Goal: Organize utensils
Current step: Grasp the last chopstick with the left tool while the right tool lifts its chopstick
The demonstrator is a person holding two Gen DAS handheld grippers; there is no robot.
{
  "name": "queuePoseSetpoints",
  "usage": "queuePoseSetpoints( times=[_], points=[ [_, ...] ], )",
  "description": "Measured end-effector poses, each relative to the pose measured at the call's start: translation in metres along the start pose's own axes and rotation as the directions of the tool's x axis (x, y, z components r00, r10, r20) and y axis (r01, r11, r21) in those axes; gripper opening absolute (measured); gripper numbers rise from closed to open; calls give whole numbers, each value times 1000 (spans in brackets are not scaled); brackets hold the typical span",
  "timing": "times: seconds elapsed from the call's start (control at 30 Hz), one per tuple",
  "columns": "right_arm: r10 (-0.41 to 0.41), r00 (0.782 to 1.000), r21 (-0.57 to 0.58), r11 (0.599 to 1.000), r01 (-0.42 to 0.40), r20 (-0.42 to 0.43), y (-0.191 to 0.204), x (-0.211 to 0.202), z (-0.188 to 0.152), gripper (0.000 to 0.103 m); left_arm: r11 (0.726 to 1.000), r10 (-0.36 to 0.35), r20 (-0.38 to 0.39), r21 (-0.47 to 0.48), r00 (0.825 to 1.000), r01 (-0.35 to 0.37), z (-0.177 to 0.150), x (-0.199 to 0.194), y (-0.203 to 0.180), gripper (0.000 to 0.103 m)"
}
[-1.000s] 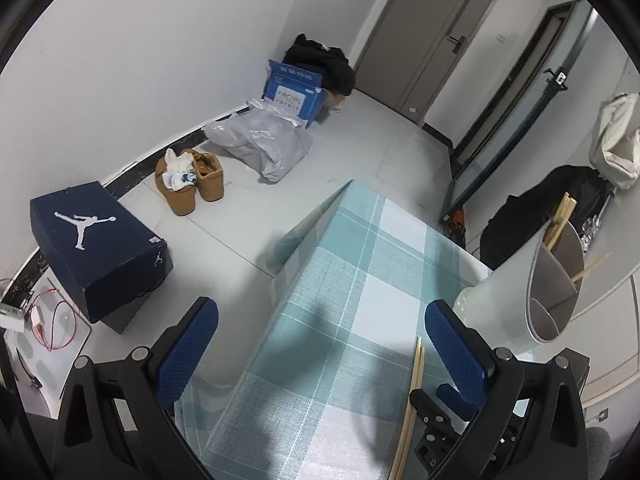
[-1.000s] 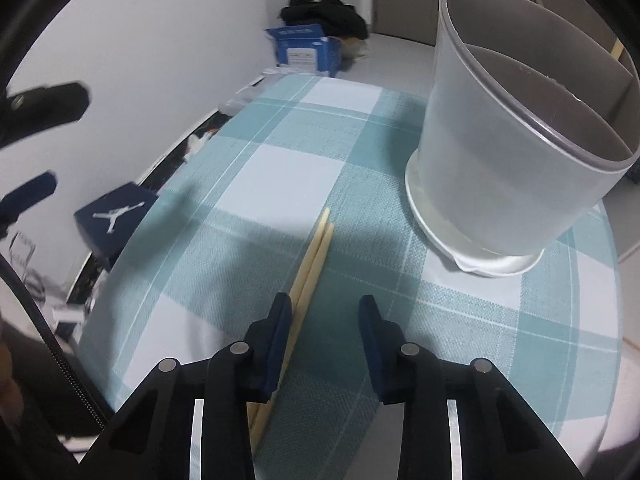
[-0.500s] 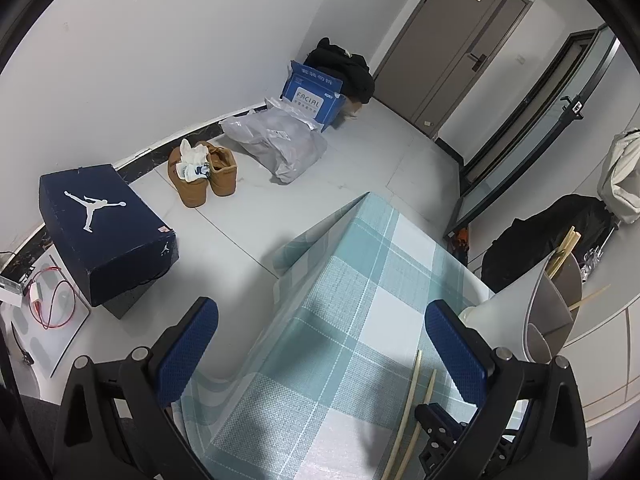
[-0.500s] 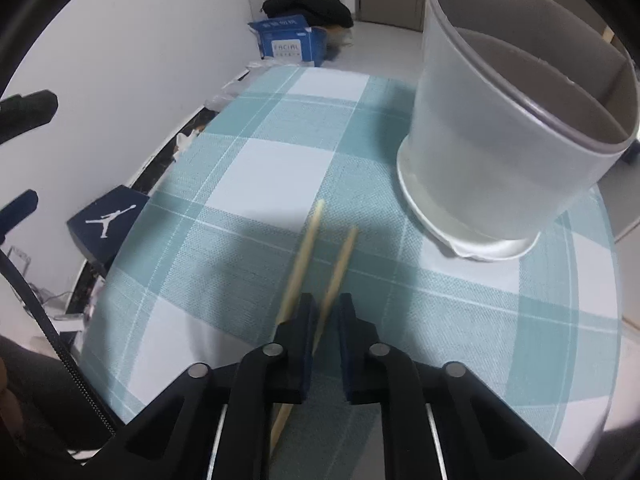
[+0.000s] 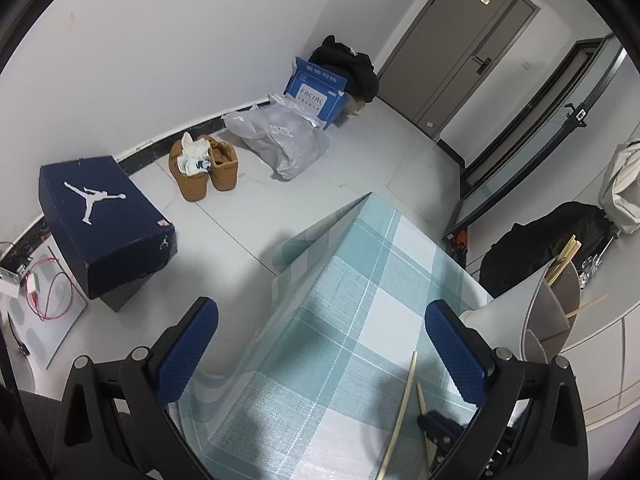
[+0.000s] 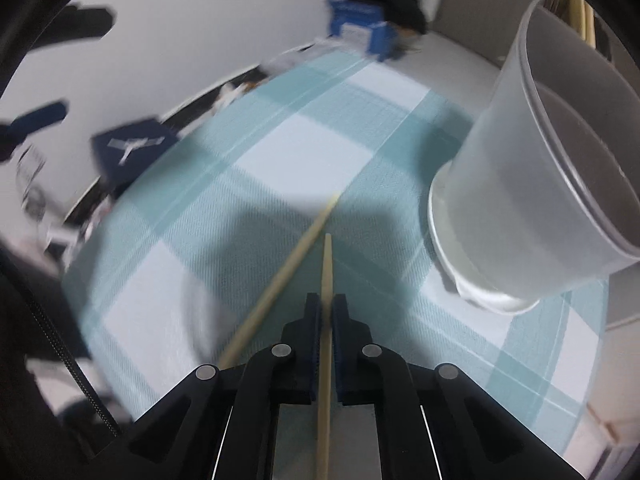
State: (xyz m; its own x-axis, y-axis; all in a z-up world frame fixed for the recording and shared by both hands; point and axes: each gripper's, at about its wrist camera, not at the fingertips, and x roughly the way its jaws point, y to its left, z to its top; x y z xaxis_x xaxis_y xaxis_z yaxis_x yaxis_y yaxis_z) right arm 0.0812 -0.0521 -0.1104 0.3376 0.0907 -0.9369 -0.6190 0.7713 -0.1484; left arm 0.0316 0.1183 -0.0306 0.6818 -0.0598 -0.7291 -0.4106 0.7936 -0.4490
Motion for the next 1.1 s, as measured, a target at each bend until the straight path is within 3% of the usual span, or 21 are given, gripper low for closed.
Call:
queuePoseSetpoints(
  times=[0.23,0.33,0.5,0.67,0.73,0.8,0.87,1.0,1.1],
  points=[
    [76,994,-11,997,-77,-77,-17,-10,-28,6,1000,-9,-3,19,1000,9,-1,2,-7,102],
    [72,995,-30,997,-74,-64,-16,-12,-30,9,1000,-10,6,27,1000,10,-3,3,-7,102],
    [59,998,-61,996,-60,-31,-11,-10,-22,12,998,51,70,38,996,-54,-1,-1,-8,102],
    [56,998,-89,994,-55,11,-7,-4,-12,12,992,89,59,88,994,-94,-3,8,-16,102],
    [70,997,-69,995,-69,20,-7,-3,-10,4,987,106,50,118,993,-111,-5,11,-21,102],
    [80,996,-58,995,-78,33,-8,-3,-11,4,977,143,49,155,988,-149,-9,15,-26,101],
    [100,994,-20,995,-100,46,-14,-5,-14,4,974,140,13,181,990,-140,-13,24,-30,101],
    [166,976,70,982,-177,141,-33,-27,-16,3,954,175,-39,253,984,-160,-22,40,-44,101],
    [216,941,120,960,-254,261,-53,-53,-19,4,926,217,-70,329,974,-183,-28,51,-57,101]
  ],
)
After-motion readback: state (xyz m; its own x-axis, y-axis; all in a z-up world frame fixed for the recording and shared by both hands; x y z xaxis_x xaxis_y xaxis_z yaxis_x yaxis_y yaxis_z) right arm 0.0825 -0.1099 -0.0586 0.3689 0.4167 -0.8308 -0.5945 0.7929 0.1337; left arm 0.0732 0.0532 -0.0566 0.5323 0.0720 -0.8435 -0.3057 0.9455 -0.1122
